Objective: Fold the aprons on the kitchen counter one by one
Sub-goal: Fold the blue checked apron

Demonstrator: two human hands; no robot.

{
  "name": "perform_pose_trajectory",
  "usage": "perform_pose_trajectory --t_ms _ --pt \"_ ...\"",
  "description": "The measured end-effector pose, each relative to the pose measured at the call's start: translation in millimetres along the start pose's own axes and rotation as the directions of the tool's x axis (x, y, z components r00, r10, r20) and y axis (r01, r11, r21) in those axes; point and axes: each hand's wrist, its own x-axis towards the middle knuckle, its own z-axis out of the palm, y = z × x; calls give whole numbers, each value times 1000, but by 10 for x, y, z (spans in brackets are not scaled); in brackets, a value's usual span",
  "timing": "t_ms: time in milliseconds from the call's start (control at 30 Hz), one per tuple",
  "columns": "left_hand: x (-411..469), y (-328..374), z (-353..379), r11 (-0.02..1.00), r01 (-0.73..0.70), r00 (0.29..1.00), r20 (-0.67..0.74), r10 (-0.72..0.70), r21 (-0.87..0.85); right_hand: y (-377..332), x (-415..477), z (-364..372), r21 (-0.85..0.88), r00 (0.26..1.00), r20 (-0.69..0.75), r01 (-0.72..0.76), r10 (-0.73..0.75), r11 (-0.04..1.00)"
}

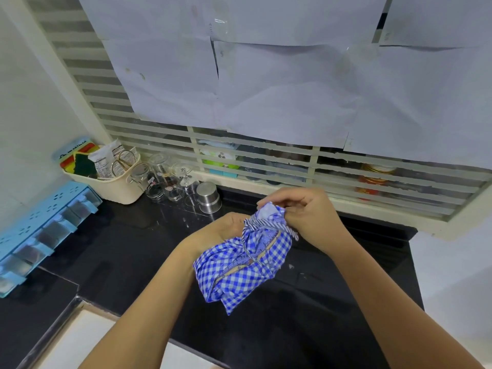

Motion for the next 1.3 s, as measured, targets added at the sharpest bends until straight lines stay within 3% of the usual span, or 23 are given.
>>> perform_pose_trajectory --t_ms 67,167,267,500,600,733,867,1000,1067,1200,1300 --pt "-139 151 -20 999 -41 998 47 42 -17 -61 -37 -36 -1 997 31 67 -67 998" --pt "-353 371 43 978 -101 963 230 142 -184 -137 -54 -69 76 990 142 7 -18 997" --pt "-373 473 106 984 -111 944 296 148 -137 -183 -23 -131 -7 972 234 13 -11 1000" --pt "-269 399 125 989 -142 949 290 128 28 -151 5 -168 -112 921 387 4 39 994" --pt "-245 442 110 991 -134 943 308 123 16 -193 40 -217 -135 892 450 19 44 991" --pt "-261 480 76 988 -150 922 357 147 -19 -217 56 -266 -38 834 552 19 5 999" --pt "-257 521 79 986 -155 928 350 127 54 -186 31 -281 66 802 596 -103 44 993" --pt "-263 580 83 970 -139 923 382 53 199 -162 -11 -373 -74 721 686 -60 95 995" --pt "-259 559 57 956 -137 932 361 35 260 -127 -74 -391 -106 728 671 -96 143 990" --pt "-260 506 79 939 -191 916 395 66 286 -76 -177 -351 126 737 660 -300 146 945" --pt "-254 580 141 930 -280 906 387 174 239 -1 -153 -250 333 829 509 -439 233 834"
